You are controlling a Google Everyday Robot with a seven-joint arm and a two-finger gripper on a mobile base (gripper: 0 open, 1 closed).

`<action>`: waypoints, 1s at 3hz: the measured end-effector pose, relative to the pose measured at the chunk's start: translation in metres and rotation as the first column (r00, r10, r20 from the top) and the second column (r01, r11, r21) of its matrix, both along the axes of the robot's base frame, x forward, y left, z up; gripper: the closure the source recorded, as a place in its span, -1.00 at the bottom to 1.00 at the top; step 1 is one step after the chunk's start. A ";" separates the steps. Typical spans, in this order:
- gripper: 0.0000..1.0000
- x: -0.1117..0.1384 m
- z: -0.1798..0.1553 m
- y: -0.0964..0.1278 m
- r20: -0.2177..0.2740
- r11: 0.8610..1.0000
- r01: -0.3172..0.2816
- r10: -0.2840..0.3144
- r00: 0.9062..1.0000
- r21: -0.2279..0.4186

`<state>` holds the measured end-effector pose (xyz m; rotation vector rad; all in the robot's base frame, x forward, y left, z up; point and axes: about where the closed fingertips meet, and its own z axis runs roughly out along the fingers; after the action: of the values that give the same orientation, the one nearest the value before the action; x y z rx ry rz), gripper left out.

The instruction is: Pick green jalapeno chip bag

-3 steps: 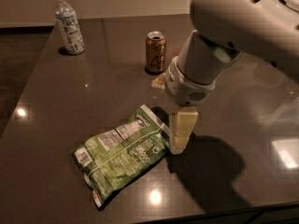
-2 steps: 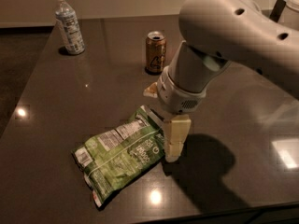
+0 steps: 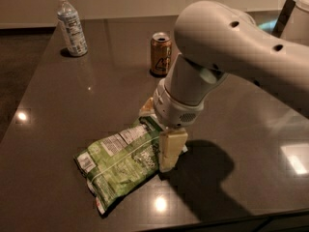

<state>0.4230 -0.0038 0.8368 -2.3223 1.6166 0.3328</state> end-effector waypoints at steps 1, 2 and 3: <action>-0.17 -0.006 -0.003 0.007 -0.008 1.000 -0.024 0.024 1.000 0.004; 0.28 -0.008 0.001 0.009 -0.012 1.000 -0.029 0.029 1.000 0.005; 0.74 -0.006 0.014 0.007 -0.012 1.000 -0.017 0.017 1.000 0.021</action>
Offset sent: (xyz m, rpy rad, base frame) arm -0.0084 0.0101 0.0059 0.0092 0.0192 0.0321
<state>0.4167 0.0027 0.8506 -2.3244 1.5916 0.3661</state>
